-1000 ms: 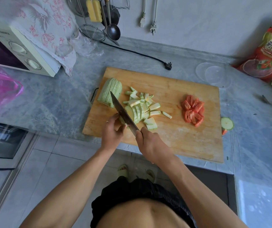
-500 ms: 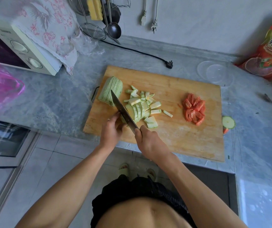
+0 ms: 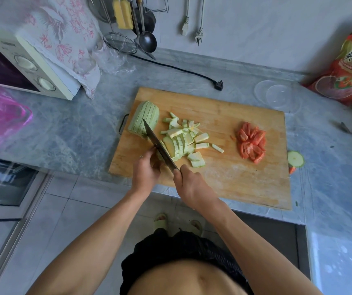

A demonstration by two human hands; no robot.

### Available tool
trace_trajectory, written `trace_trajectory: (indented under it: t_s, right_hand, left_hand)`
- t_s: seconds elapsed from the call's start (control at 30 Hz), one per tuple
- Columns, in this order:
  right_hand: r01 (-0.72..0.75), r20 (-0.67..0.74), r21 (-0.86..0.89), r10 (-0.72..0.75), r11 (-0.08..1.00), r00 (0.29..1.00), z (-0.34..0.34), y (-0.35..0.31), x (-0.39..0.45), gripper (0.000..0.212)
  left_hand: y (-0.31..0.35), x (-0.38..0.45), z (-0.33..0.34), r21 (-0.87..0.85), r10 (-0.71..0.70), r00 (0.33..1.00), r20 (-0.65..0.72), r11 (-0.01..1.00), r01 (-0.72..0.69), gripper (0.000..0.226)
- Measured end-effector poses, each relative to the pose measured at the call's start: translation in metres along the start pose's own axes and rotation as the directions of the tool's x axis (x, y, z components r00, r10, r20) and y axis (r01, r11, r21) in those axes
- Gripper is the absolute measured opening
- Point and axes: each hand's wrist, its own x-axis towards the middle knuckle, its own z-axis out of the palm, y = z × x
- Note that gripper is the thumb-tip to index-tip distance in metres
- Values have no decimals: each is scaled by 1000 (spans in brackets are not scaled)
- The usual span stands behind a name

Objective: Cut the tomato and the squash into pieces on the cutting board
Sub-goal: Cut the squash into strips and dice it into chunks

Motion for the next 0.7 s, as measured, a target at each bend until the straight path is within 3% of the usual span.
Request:
trace_trajectory:
  t_s: [0.07,0.13,0.3,0.43,0.53,0.7]
  right_hand:
    - [74,-9,3,-73,997,997,7,3,-6,62]
    - [80,-5,-37,-80,996,997,11,10,-12,69]
    - [-35,47,-6,35,999,998,0,11,-17,34]
    - [-27,57,3,27,1000,998,0,7,-12,31]
    - [38,-53,91,-33,995,998,5,16,-9,31]
    - [5,-78,201,11,980,997,-8,27,-8,40]
  left_hand:
    - [-1,-1,-1,8,-12,1000,24,1000,12,45]
    - [-3,-5,2,14,-9,999,52,1000,8,47]
    - [-1,-16,11,3,-13,1000,27,1000,13,50]
    - [-4,-15,9,4,9,999,38,1000,-9,50]
    - [-2,-16,11,17,24,999,27,1000,-25,49]
    - [0,-16,16,29,-10,999,38,1000,9,52]
